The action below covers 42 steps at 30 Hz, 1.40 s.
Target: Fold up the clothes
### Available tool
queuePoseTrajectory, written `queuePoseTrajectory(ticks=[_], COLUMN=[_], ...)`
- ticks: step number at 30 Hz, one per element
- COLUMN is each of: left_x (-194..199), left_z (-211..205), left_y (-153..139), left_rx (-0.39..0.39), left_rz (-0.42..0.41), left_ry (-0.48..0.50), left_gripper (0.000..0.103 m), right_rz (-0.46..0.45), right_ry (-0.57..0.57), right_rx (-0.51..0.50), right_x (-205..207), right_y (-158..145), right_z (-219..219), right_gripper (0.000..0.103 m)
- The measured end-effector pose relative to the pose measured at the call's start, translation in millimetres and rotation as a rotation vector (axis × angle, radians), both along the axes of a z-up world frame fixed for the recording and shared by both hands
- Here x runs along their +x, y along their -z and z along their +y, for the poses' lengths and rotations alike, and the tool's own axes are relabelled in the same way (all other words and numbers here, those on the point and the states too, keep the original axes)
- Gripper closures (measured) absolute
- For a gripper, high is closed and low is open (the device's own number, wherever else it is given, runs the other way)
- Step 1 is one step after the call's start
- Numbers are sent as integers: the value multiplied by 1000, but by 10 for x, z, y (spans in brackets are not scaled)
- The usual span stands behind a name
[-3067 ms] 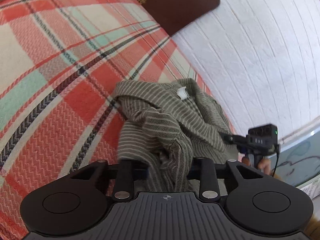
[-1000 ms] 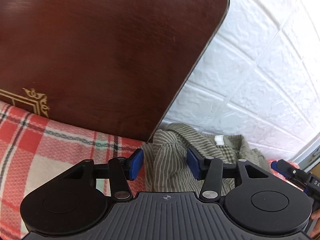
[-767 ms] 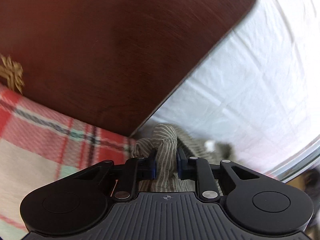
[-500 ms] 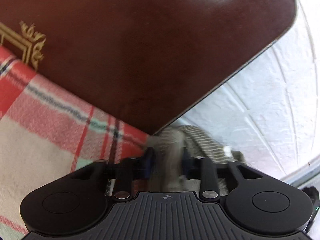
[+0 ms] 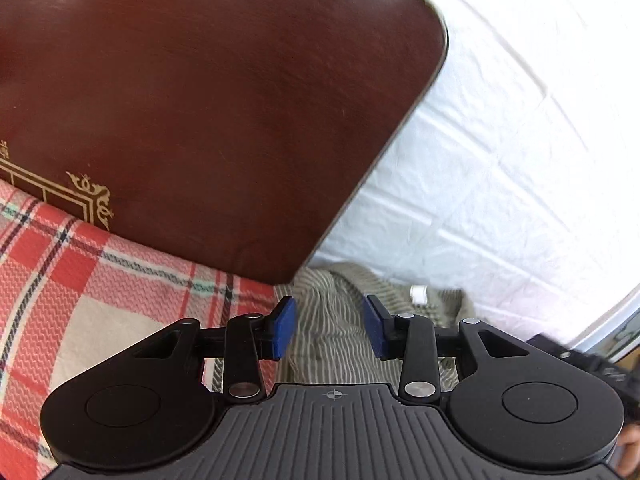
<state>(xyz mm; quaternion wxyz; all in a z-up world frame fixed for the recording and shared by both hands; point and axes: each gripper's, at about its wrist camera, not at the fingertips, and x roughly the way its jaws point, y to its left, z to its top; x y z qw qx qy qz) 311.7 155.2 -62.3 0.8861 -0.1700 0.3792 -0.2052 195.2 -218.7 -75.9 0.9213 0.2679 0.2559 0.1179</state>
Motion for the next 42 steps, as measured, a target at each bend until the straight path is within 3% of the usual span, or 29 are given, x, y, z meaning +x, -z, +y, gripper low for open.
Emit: queuePoseTrajectory(ticks=[4,6,8,10,14,18,20,23,25,32,35,37,39,42], left_x=[77,144,220,280,300,153,53,-14,12,-189,-160,-229,-399,-509], left_z=[-102,-145,-117,-26,115,265,317,274,114,-696,-669,-568,-370,-367], left_y=[93,175,293,420,510,205,38,-133,-158,273,366,266,-4,-151], left_rx=[11,14,-58,-184,-206,-129,-141,-196,-184,69,41,0,-43,15], left_rz=[40,68,108,133,137,37,-17,-70,-81,-86,-68,-64,-115,-219], left_ry=[7,12,22,37,-3,15,49,92,138,250,217,200,200,169], left_gripper=[52,60,69,68,71,68,68,67,64,64,62,62,60,49], right_rz=[-9,0,14,36,67,19,-12,-51,-64,-104,-64,-97,-129,-154], right_ry=[-28,-36,-41,-38,-23,-11,-7,-17,-33,-88,-107,-89,-70,-50], right_rx=[-35,-54,-66,-59,-70,-96,-119,-135,-154,-380,-448,-406,-365,-374], right_x=[-4,-16,-24,-17,-21,-107,-121,-39,59,101,149,46,-60,-315], right_y=[-145,-172,-174,-116,-7,-18,-42,-103,-94,149,289,197,105,64], right_z=[64,65,66,59,74,116,163,299,451,967,1020,951,881,791], right_gripper=[60,59,56,55,55,57,63,63,62,62,62,62,62,62])
